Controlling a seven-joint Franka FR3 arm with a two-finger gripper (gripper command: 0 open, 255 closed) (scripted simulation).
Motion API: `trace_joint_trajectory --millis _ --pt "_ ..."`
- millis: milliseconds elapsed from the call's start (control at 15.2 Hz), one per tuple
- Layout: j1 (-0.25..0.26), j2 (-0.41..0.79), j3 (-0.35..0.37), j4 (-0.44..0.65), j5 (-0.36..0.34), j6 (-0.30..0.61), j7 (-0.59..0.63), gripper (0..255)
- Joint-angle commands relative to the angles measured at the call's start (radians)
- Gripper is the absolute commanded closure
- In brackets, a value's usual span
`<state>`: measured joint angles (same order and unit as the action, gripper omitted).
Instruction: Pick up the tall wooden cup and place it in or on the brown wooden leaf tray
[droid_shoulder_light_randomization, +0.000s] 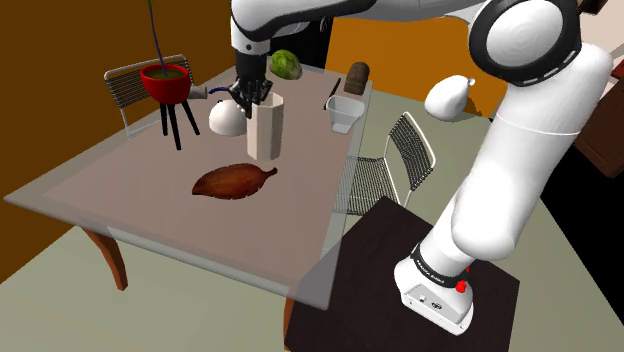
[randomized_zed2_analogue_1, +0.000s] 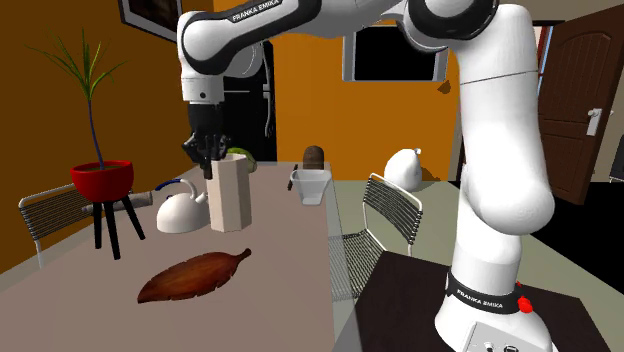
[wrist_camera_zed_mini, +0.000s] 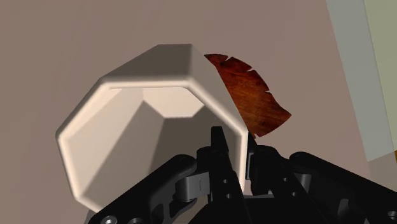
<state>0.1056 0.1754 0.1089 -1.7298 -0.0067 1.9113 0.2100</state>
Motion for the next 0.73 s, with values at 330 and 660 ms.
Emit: trace_joint_trajectory --millis 330,660 --pt "0.076 0.252 0.029 0.412 -0.039 -0.161 0.101 255" --pt "0.075 0.251 0.027 0.344 -0.039 -0.094 0.102 255"
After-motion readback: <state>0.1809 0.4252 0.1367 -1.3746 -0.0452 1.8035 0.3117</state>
